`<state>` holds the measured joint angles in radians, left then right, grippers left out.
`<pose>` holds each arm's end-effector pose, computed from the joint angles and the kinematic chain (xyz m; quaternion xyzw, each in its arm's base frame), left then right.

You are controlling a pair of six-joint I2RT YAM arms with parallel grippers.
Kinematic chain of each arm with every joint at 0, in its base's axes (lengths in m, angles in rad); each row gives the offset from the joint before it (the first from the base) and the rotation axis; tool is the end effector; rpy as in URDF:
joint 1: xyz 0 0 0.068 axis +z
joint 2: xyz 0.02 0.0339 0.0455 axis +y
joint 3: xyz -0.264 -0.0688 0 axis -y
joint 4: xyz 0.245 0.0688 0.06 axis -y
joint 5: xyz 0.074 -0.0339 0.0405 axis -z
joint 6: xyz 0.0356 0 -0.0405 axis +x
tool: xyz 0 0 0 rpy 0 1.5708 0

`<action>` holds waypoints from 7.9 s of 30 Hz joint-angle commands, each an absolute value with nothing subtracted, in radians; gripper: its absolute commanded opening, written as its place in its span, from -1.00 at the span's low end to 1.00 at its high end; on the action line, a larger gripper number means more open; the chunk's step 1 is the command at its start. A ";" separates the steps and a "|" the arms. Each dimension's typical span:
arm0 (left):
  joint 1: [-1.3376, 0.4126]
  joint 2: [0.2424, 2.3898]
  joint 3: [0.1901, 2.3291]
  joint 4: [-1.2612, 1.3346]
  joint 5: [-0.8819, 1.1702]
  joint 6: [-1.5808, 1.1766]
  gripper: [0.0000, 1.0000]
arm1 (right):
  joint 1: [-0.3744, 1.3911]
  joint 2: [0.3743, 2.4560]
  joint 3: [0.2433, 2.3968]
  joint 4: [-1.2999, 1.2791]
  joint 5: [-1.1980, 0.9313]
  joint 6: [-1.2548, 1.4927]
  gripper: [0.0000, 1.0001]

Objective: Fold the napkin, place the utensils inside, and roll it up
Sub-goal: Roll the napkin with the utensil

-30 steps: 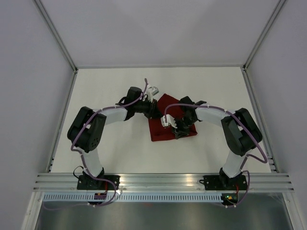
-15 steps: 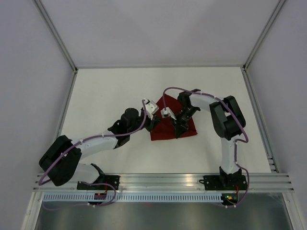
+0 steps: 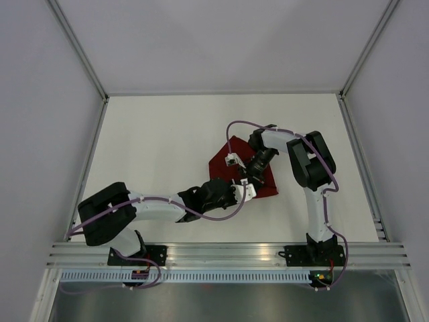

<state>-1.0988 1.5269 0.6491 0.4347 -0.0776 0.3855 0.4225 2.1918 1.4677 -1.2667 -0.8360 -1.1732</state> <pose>0.1434 -0.2749 0.1801 0.5555 0.6365 -0.1557 0.5119 0.3148 0.1705 0.1215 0.5808 -0.6847 -0.4392 0.0317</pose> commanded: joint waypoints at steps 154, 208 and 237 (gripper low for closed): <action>-1.023 1.301 0.485 0.611 -0.216 0.276 -0.25 | 0.416 2.224 1.404 -1.086 -0.678 -1.055 -0.61; -1.034 1.871 0.916 0.043 0.296 0.334 -0.95 | 0.353 2.160 1.453 -1.101 -0.716 -1.006 0.11; -0.815 2.144 1.270 -0.357 0.686 0.097 -0.94 | 0.196 1.352 0.890 -0.608 -0.690 -0.899 0.34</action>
<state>-0.8127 2.0487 1.2663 -0.1837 0.7067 0.1471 0.1455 1.4002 0.9546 -0.7448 -0.7105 -0.8597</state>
